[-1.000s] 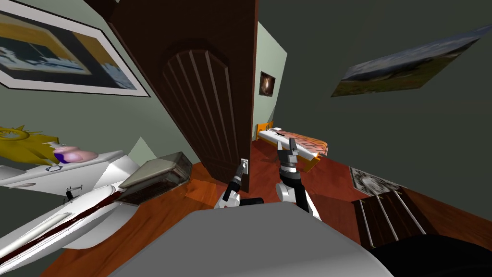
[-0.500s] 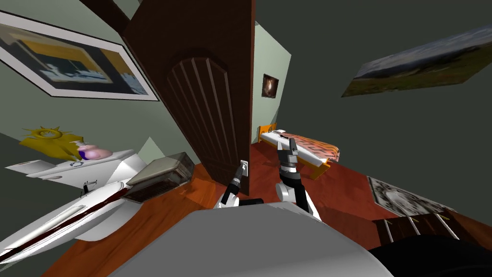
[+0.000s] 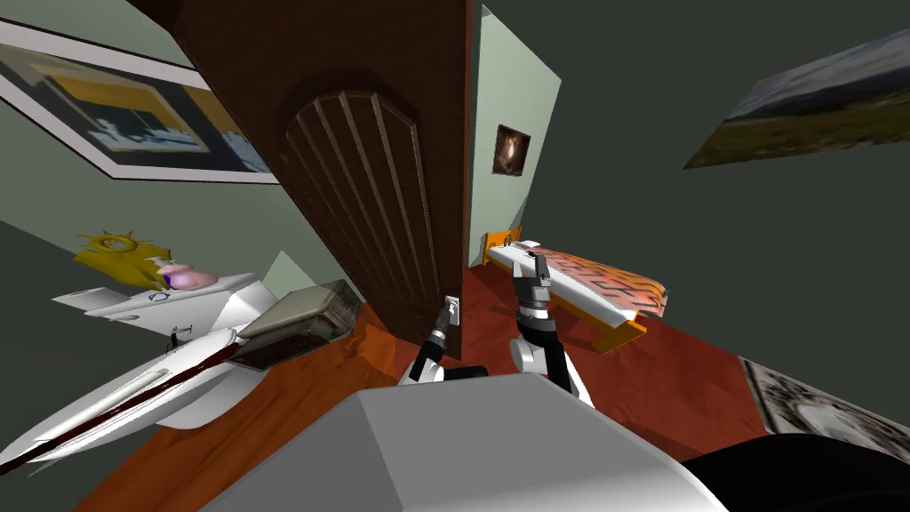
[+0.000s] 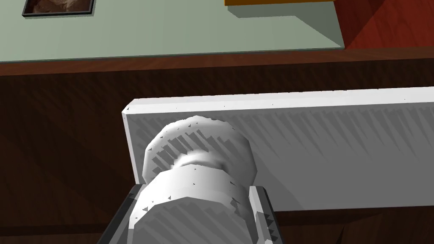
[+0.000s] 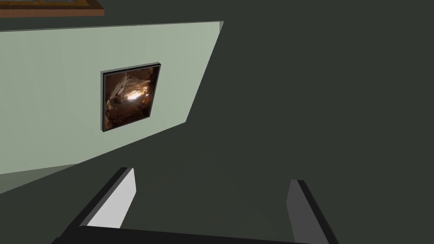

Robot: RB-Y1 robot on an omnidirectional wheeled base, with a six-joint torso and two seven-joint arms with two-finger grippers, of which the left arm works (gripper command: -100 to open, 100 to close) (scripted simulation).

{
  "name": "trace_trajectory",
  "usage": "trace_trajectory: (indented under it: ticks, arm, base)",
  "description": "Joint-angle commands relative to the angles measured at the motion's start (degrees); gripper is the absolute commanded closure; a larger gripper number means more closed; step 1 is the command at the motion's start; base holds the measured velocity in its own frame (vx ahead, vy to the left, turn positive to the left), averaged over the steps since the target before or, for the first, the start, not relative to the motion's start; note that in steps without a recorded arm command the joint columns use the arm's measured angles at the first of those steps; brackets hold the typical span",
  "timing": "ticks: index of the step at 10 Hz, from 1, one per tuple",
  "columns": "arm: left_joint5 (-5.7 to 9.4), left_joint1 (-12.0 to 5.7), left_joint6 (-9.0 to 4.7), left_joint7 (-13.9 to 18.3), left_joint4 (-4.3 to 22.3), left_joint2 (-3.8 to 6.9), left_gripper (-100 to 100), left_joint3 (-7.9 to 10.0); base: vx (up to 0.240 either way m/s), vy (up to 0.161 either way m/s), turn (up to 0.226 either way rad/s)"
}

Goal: Push the door open

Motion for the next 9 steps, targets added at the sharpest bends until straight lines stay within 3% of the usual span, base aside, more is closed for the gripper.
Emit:
trace_trajectory:
  ticks: [1, 2, 3, 4, 7, 9]
  arm:
    - [0.36, 0.53, -0.21, -0.2, -0.5, -0.93, 100, 0.43]
    - [0.51, 0.88, -0.32, -0.4, -0.7, -2.19, 100, 0.33]
    - [0.37, 0.49, -0.15, -0.4, -0.4, -1.58, 100, 0.35]
    - [0.75, 0.33, -0.23, -0.5, -0.7, 0.17, 100, 1.66]
    - [1.26, 0.27, -0.18, -0.5, -0.9, 1.36, 100, 3.48]
    - [1.71, 0.21, -0.15, -0.6, -1.0, 1.07, 100, 5.10]
  base:
    - [0.155, -0.153, 0.150]
    - [0.102, -0.166, 0.169]
    - [0.051, -0.078, 0.051]
    - [0.135, -0.084, 0.073]
    - [0.155, -0.173, 0.102]
    - [0.171, -0.222, 0.110]
